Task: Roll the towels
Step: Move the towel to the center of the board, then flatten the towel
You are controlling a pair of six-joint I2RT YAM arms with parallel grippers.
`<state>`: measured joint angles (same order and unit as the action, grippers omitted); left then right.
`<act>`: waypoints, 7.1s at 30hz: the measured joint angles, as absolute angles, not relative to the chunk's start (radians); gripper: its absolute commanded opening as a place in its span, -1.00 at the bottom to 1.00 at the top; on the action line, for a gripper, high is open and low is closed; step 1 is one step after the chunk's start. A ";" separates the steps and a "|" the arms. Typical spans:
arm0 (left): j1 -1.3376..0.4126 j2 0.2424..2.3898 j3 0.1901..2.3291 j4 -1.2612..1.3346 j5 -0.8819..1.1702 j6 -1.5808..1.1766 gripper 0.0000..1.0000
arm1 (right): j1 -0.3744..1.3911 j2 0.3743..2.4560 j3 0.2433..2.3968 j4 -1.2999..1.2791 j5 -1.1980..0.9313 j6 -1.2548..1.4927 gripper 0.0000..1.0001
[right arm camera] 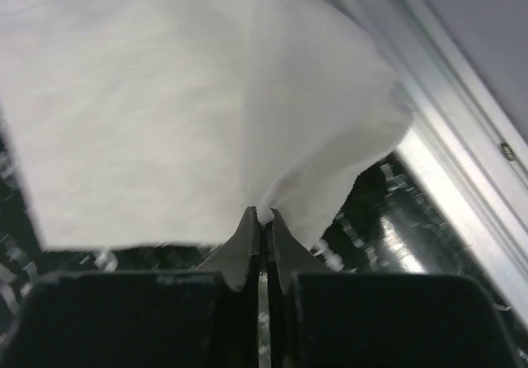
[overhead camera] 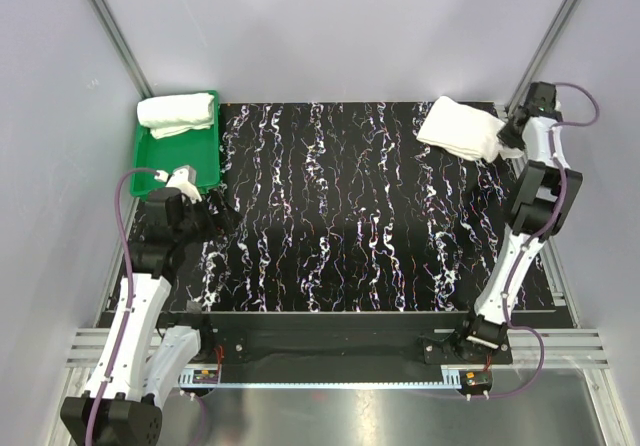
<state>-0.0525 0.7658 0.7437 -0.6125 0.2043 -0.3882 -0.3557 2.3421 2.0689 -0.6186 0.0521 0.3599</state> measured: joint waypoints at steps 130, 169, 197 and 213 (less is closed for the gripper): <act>-0.761 0.667 0.305 -0.485 -0.159 -0.913 -1.00 | 0.668 1.932 1.331 -0.653 0.149 0.446 -1.00; -0.761 0.670 0.305 -0.484 -0.163 -0.913 -1.00 | 0.707 1.890 1.275 -0.680 0.170 0.472 -0.99; -0.761 0.675 0.305 -0.485 -0.163 -0.908 -1.00 | 0.307 1.972 1.685 -0.714 0.300 0.355 0.68; -0.761 0.703 0.299 -0.472 -0.153 -0.905 -1.00 | 0.194 2.443 2.218 -0.873 0.354 0.284 0.30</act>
<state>-0.7612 0.7029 0.2993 -0.4725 -0.1532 -0.9051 0.1936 2.4432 2.2177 -0.8734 0.3542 0.2840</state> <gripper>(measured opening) 0.025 0.690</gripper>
